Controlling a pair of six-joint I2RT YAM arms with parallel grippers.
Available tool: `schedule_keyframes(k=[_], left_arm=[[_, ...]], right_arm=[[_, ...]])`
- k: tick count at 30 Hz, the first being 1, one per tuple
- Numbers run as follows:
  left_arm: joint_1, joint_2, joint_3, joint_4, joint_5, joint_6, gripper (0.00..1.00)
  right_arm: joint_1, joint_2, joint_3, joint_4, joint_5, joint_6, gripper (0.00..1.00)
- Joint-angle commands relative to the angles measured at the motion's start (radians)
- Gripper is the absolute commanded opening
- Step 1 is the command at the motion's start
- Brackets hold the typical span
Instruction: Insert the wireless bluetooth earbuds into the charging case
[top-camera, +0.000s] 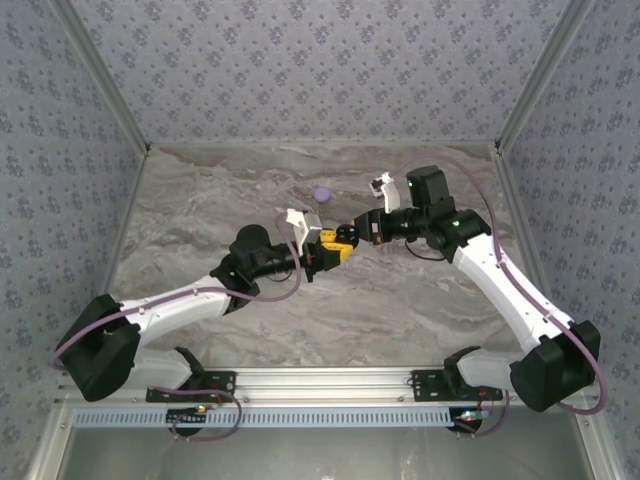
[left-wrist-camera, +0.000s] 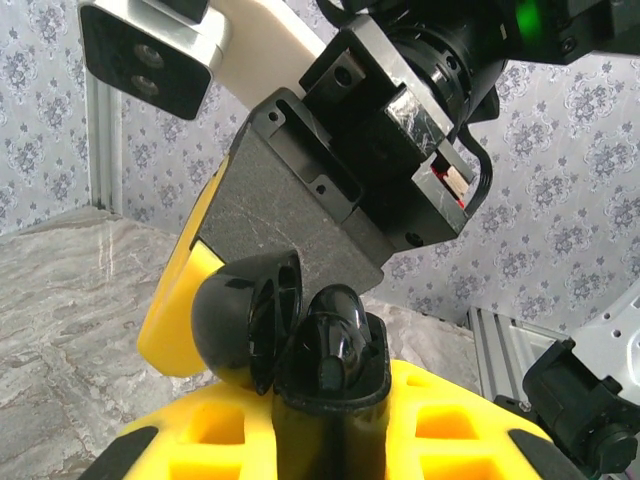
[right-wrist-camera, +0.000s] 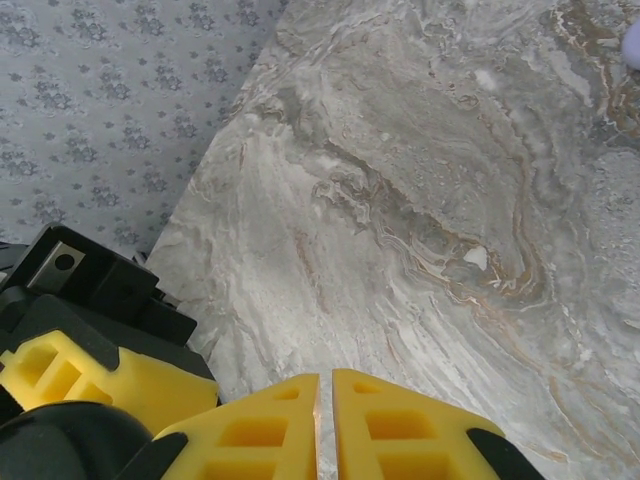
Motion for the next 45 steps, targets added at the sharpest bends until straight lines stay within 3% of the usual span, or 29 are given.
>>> schedule_keyframes(k=[1,15,20,24,26,31,35,45], left_arm=[[0.006,0.012,0.026,0.007,-0.028,-0.022,0.11],[0.019,0.022,0.019,-0.032,-0.079,-0.058,0.11],[0.028,0.031,0.034,-0.087,-0.147,-0.096,0.11],[0.043,0.061,0.106,-0.276,-0.285,-0.171,0.14],[0.057,0.09,0.152,-0.378,-0.316,-0.206,0.14],[0.104,0.193,0.303,-0.707,-0.395,-0.333,0.14],[0.152,0.314,0.436,-0.926,-0.358,-0.395,0.15],[0.208,0.531,0.566,-0.992,-0.263,-0.426,0.15]], right_arm=[[0.003,-0.043,-0.007,0.034,-0.08,-0.018,0.13],[0.0,-0.091,-0.032,0.055,-0.005,-0.015,0.15],[-0.001,-0.095,-0.025,0.0,0.141,-0.02,0.22],[-0.005,-0.076,0.004,-0.122,0.43,0.001,0.26],[-0.016,-0.064,0.009,-0.168,0.502,0.017,0.26],[-0.039,-0.06,-0.018,-0.176,0.524,0.038,0.26],[-0.04,-0.063,-0.031,-0.18,0.531,0.042,0.26],[-0.046,-0.064,-0.049,-0.175,0.512,0.055,0.27]])
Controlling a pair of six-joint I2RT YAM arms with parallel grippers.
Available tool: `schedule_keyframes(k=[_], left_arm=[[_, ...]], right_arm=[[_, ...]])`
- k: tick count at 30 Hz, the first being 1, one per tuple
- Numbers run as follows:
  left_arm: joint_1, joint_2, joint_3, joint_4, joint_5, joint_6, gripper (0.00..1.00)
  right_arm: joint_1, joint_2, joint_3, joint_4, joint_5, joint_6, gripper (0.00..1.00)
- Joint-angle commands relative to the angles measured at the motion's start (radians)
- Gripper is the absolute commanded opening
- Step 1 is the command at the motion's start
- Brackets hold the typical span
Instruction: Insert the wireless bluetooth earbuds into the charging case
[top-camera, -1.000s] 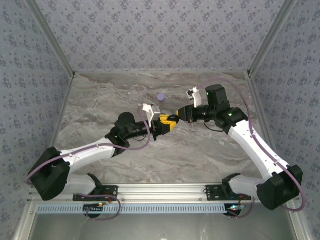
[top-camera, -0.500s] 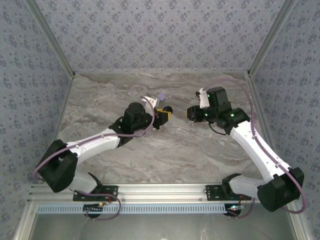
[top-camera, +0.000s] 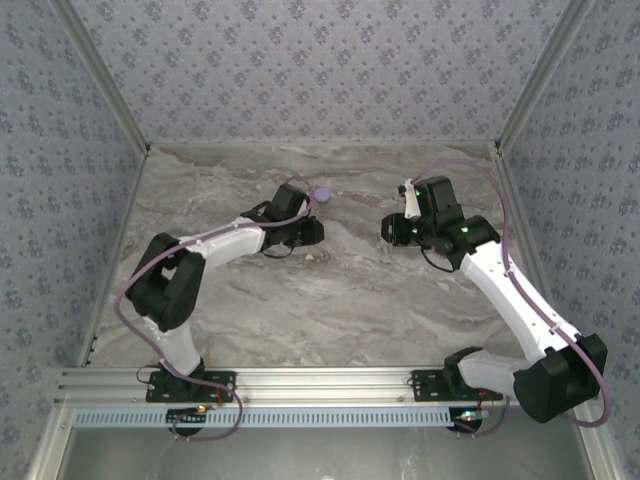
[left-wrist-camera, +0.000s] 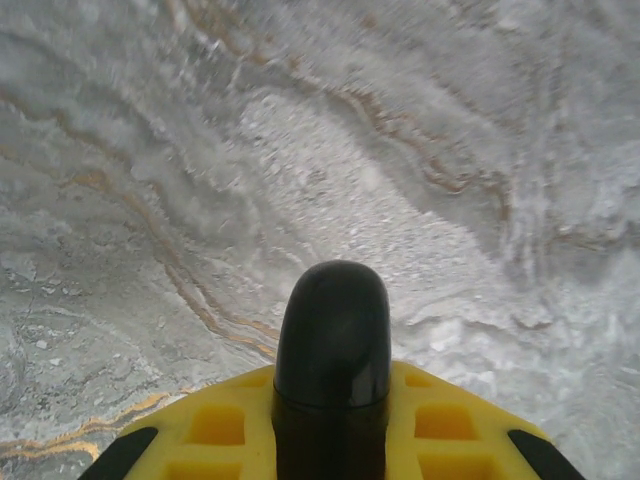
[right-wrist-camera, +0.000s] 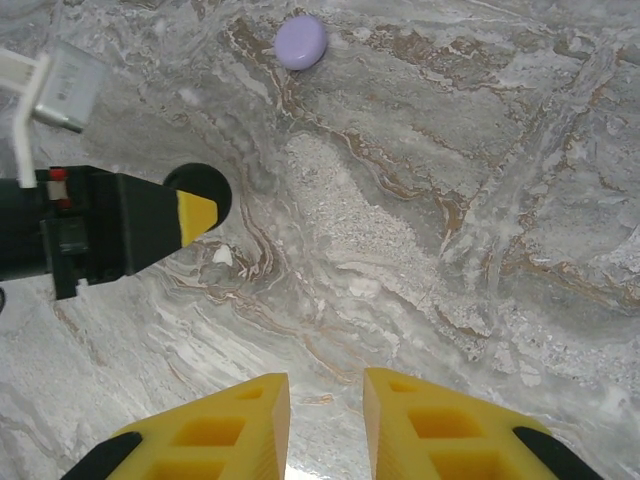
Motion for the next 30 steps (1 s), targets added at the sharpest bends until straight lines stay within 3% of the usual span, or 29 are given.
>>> schedule_keyframes(k=[1,10,19,24,26,30], left_arm=[[0.009,0.039,0.067,-0.048,0.047,-0.021,0.15],[0.031,0.166,0.136,-0.03,0.089,-0.029,0.15],[0.034,0.228,0.162,-0.047,0.093,-0.032,0.23],[0.035,0.242,0.163,-0.067,0.079,-0.028,0.33],[0.037,0.235,0.164,-0.085,0.059,-0.022,0.48],[0.036,0.192,0.162,-0.132,-0.004,0.008,0.64]], right_arm=[[-0.008,-0.005,-0.013,-0.015,0.004,0.022,0.27],[-0.012,-0.002,-0.019,-0.023,-0.011,0.025,0.28],[-0.017,-0.003,-0.022,-0.038,-0.005,0.023,0.29],[-0.02,-0.003,-0.027,-0.046,0.005,0.022,0.3],[-0.022,-0.003,-0.031,-0.048,0.01,0.022,0.3],[-0.026,-0.003,-0.036,-0.051,0.022,0.021,0.33]])
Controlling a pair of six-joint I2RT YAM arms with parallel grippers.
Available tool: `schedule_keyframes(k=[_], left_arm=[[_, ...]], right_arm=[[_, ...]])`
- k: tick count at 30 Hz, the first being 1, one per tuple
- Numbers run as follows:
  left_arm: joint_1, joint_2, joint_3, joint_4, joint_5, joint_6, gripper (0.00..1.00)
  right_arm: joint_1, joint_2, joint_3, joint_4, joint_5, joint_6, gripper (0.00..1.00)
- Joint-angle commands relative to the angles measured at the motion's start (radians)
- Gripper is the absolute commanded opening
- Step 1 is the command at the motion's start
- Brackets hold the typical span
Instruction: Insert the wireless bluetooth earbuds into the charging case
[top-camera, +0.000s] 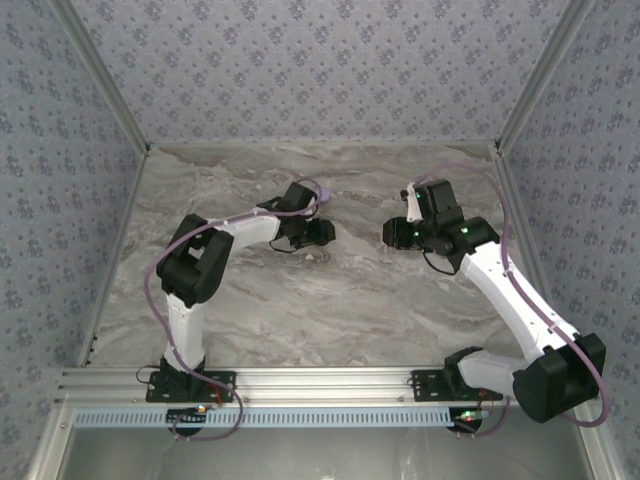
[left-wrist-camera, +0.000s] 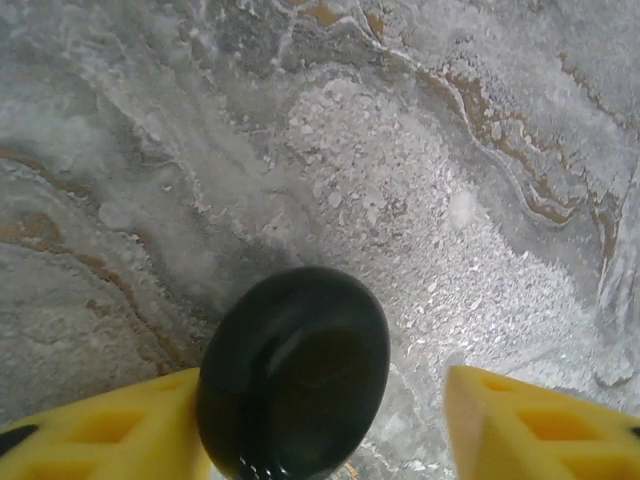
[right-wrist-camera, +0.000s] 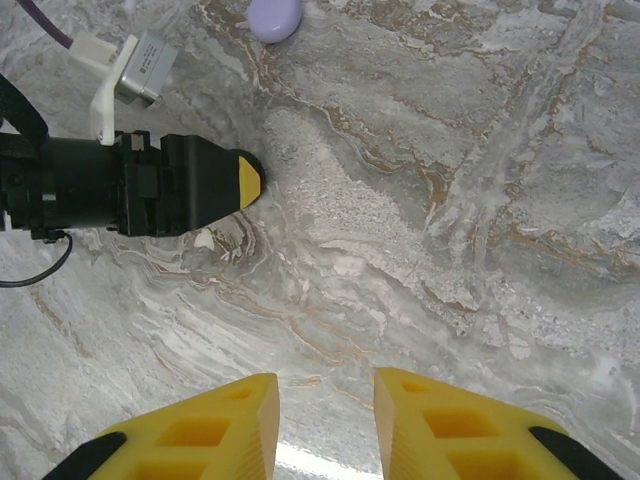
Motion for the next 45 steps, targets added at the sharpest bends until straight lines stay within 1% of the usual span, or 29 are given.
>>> schedule_keyframes(k=[1,6,10,16,23,28,29,31,34,37,40,45], left_arm=[[0.005,-0.047,0.006,-0.095,-0.09,0.036,0.67],[0.006,-0.143,0.002,-0.164,-0.19,0.098,0.76],[0.005,-0.235,-0.009,-0.213,-0.271,0.142,0.8],[0.005,-0.393,-0.081,-0.258,-0.416,0.172,0.8],[0.007,-0.551,-0.178,-0.315,-0.601,0.195,0.8],[0.032,-0.642,-0.253,-0.31,-0.737,0.246,0.81],[0.04,-0.66,-0.273,-0.303,-0.77,0.256,0.82],[0.063,-0.691,-0.312,-0.284,-0.819,0.273,0.86],[0.104,-0.735,-0.383,-0.22,-0.886,0.296,0.91],[0.145,-0.764,-0.45,-0.149,-0.931,0.315,0.98],[0.185,-0.779,-0.511,-0.07,-0.957,0.376,0.99],[0.279,-0.805,-0.618,0.091,-0.91,0.492,0.99]], right_arm=[[-0.012,-0.003,-0.016,-0.029,0.027,0.007,0.34],[-0.024,-0.005,-0.023,-0.033,0.063,0.006,0.41],[-0.034,-0.008,-0.028,-0.031,0.109,0.005,0.47],[-0.047,-0.013,-0.044,-0.017,0.253,0.015,0.53],[-0.06,-0.041,-0.099,0.024,0.434,-0.001,0.54],[-0.069,-0.046,-0.144,0.068,0.573,-0.039,0.61],[-0.074,-0.049,-0.159,0.073,0.596,-0.049,0.61],[-0.091,-0.05,-0.186,0.142,0.624,-0.076,0.62],[-0.126,-0.05,-0.226,0.219,0.621,-0.122,0.63],[-0.173,-0.05,-0.268,0.3,0.596,-0.157,0.66],[-0.231,-0.045,-0.304,0.369,0.541,-0.166,0.68],[-0.334,-0.028,-0.358,0.461,0.412,-0.155,0.68]])
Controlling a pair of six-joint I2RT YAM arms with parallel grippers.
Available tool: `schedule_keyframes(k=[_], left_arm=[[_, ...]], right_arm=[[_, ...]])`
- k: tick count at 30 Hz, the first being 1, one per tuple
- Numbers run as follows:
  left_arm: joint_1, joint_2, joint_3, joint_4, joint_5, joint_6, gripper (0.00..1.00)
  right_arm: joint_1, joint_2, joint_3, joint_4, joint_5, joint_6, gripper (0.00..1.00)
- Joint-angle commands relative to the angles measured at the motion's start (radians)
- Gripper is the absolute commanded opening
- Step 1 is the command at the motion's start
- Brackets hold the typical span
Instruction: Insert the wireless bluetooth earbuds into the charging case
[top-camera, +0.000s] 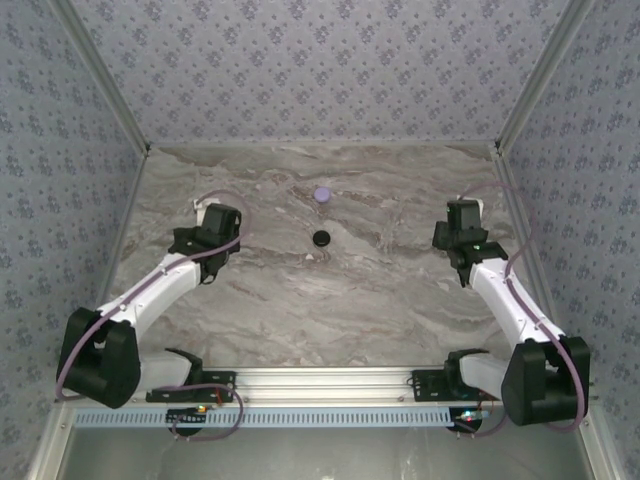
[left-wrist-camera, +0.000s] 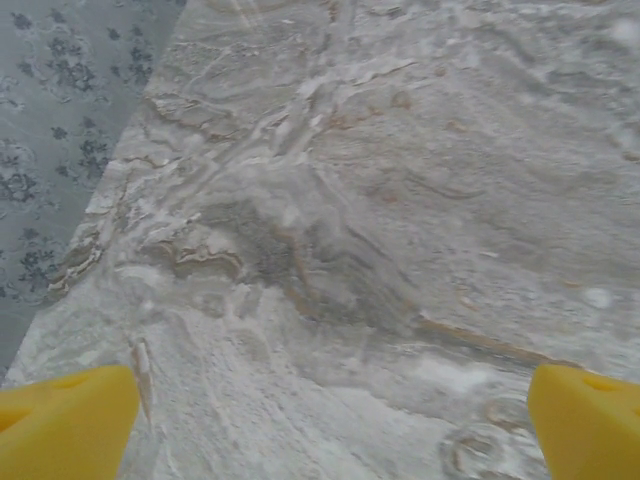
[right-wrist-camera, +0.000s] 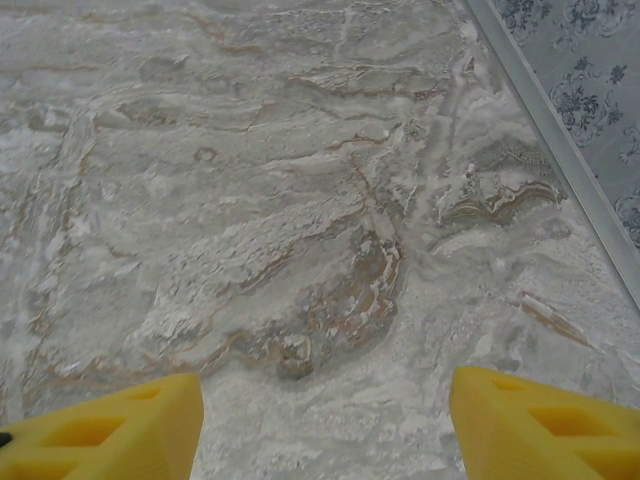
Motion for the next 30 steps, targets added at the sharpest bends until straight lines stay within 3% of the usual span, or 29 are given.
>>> schedule_keyframes(k=[1,8,15,23,30], left_arm=[[0.058,-0.041,-0.07,0.178,0.002,0.114,0.99],[0.184,-0.065,-0.28,0.562,0.218,0.256,0.99],[0.294,-0.018,-0.395,0.84,0.451,0.288,0.99],[0.336,0.073,-0.42,1.024,0.579,0.311,0.99],[0.346,0.189,-0.409,1.12,0.622,0.304,0.99]], right_arm=[[-0.054,0.009,-0.039,0.12,-0.1,-0.015,0.69],[-0.104,0.053,-0.152,0.38,-0.163,-0.097,0.7],[-0.115,0.093,-0.276,0.653,-0.248,-0.235,0.71],[-0.141,0.162,-0.311,0.816,-0.347,-0.249,0.72],[-0.143,0.248,-0.334,0.948,-0.391,-0.228,0.73]])
